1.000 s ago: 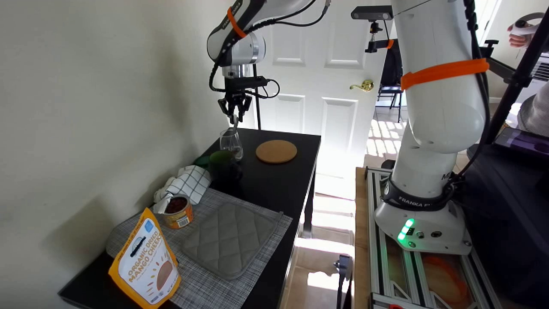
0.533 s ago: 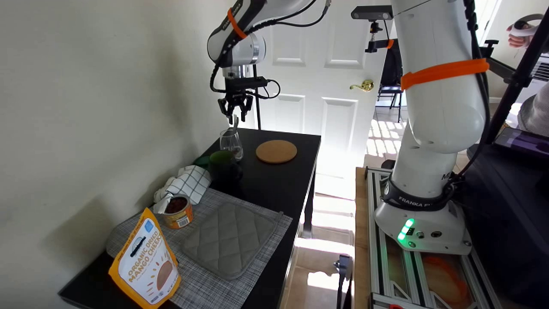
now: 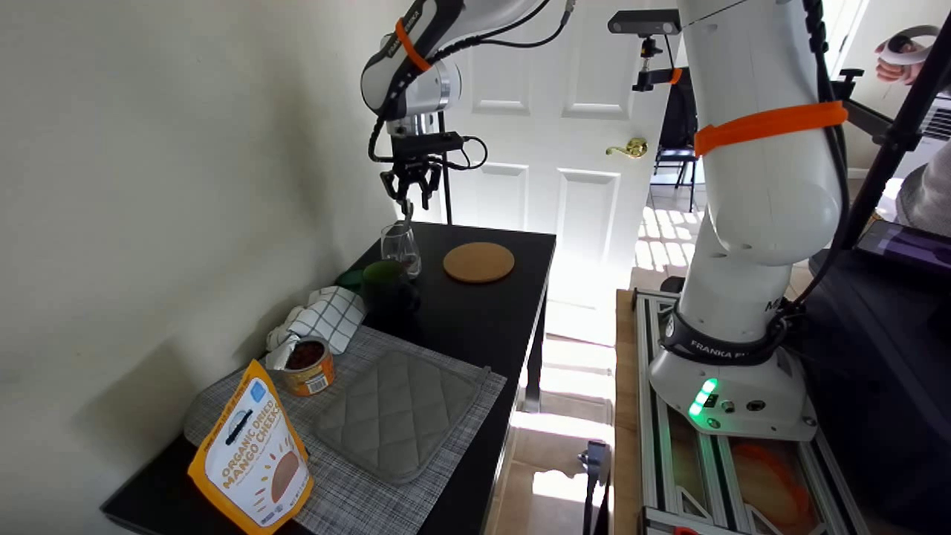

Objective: Move the spoon to the black mug cup

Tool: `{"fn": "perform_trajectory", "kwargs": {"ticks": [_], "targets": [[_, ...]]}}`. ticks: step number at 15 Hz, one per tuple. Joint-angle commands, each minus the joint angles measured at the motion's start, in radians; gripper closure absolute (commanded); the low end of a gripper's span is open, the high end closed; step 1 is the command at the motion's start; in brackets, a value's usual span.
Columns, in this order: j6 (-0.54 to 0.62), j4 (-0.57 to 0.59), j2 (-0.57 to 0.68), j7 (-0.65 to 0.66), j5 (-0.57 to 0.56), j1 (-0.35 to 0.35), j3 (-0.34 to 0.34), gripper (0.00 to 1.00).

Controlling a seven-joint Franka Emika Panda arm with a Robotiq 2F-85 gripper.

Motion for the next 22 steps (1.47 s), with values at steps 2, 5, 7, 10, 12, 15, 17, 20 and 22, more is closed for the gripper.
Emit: {"fn": "perform_trajectory", "kwargs": {"ticks": [2,5,7,10,12,15,17,20,22], "targets": [[0.053,-0.024,-0.004,0.081,-0.060,0.021,-0.020,0.65],[0.072,-0.029,-0.004,0.126,-0.098,0.030,-0.032,0.97],[0.081,-0.030,-0.004,0.144,-0.116,0.034,-0.036,1.00],[0.107,-0.033,-0.011,0.124,-0.100,0.028,-0.023,0.98],[0.145,-0.035,-0.010,0.102,-0.093,0.025,-0.016,0.99],[0.191,-0.046,-0.015,0.046,-0.064,0.013,0.006,0.98],[0.199,-0.050,-0.018,-0.027,-0.025,-0.003,0.032,0.98],[0.196,-0.052,-0.021,-0.162,0.020,-0.026,0.069,0.98],[0.083,-0.032,-0.104,-0.175,-0.012,0.013,0.077,0.98]]}}
